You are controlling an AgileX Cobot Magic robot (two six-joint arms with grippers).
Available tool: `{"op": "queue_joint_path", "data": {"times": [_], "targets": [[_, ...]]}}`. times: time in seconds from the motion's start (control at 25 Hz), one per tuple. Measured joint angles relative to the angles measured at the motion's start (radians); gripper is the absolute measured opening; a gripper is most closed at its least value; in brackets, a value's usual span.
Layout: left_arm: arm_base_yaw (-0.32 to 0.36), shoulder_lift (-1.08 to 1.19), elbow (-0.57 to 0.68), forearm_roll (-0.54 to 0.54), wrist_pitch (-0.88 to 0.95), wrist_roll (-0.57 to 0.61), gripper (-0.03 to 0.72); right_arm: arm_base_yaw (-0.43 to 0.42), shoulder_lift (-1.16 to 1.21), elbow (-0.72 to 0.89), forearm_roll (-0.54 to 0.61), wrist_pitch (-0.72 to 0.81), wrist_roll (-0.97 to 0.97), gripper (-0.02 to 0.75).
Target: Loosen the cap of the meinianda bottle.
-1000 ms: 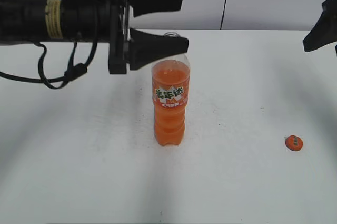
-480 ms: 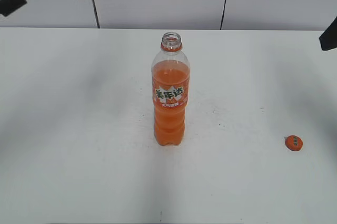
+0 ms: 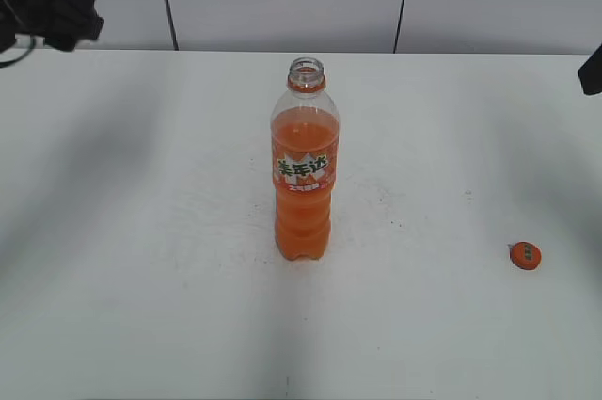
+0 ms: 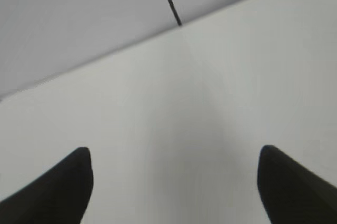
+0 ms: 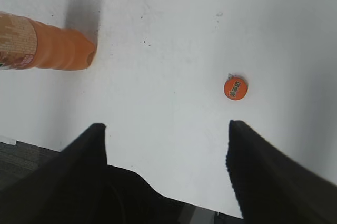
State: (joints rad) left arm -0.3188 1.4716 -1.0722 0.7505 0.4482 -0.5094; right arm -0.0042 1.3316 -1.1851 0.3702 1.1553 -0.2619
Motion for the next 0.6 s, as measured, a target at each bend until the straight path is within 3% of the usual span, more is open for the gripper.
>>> {"op": "queue_joint_path", "data": {"times": [0.12,0.2,0.4,0.6], "targets": [[0.0,0.003,-0.028,-0.374,0.124,0.247,0.58,0.0,0.0,0.0,0.0,0.017,0.0,0.532],[0.0,0.003,-0.058,-0.517,0.242,0.331,0.58,0.0,0.0,0.0,-0.008,0.044,0.001,0.532],[0.029,0.002,-0.098,-0.615,0.557,0.378,0.58,0.0,-0.021,0.0,-0.123,0.056,0.049,0.531],[0.084,-0.022,-0.096,-0.634,0.72,0.378,0.58,0.0,-0.122,0.04,-0.164,0.056,0.063,0.531]]}}
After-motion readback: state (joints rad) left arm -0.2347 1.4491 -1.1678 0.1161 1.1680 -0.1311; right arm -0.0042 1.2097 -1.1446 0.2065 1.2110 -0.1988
